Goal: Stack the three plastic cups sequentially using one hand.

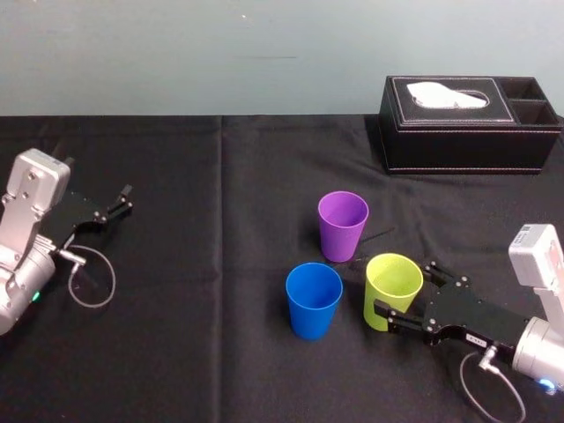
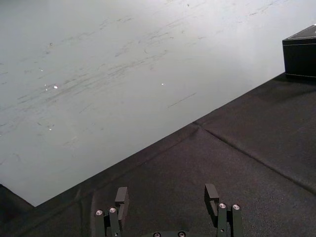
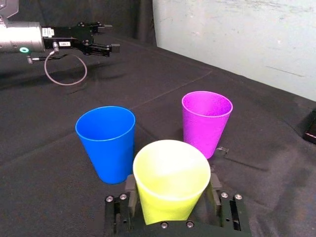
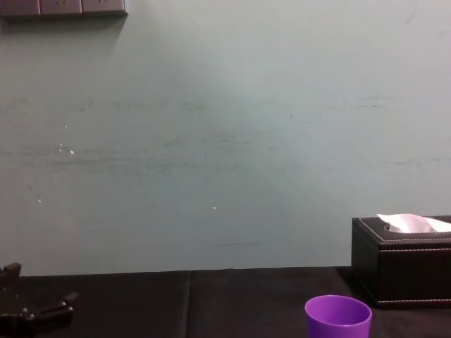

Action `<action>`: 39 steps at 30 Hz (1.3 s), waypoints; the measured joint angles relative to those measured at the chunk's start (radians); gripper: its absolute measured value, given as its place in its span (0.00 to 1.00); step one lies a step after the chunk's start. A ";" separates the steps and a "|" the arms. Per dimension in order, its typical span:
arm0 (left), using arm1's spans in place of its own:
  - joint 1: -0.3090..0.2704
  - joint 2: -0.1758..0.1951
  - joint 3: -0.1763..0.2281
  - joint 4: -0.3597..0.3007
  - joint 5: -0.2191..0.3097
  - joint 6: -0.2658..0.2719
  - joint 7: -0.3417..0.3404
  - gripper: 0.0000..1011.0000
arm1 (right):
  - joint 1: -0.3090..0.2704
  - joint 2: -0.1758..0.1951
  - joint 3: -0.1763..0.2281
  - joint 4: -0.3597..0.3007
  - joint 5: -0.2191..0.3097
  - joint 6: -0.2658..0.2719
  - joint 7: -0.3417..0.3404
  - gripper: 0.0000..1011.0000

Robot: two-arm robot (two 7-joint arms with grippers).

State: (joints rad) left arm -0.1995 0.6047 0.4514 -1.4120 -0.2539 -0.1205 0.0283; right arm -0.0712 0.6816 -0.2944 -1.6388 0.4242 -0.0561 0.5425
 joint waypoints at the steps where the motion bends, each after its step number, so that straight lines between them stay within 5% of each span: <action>1: 0.000 0.000 0.000 0.000 0.000 0.000 0.000 1.00 | 0.000 0.000 0.000 0.000 0.000 0.000 0.000 0.84; 8: 0.000 0.000 0.000 0.000 0.000 0.000 0.000 1.00 | -0.001 0.001 0.001 -0.002 0.002 -0.001 0.000 0.75; 27: 0.000 0.000 0.000 0.000 0.000 0.000 0.000 1.00 | -0.003 0.003 0.002 -0.003 0.005 -0.001 -0.002 0.73; 39: 0.000 0.000 0.000 0.000 0.000 0.000 0.000 1.00 | -0.101 0.034 0.128 -0.187 0.051 0.057 -0.070 0.73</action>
State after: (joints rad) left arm -0.1995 0.6047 0.4514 -1.4120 -0.2539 -0.1206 0.0283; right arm -0.1725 0.7152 -0.1661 -1.8261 0.4755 0.0007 0.4729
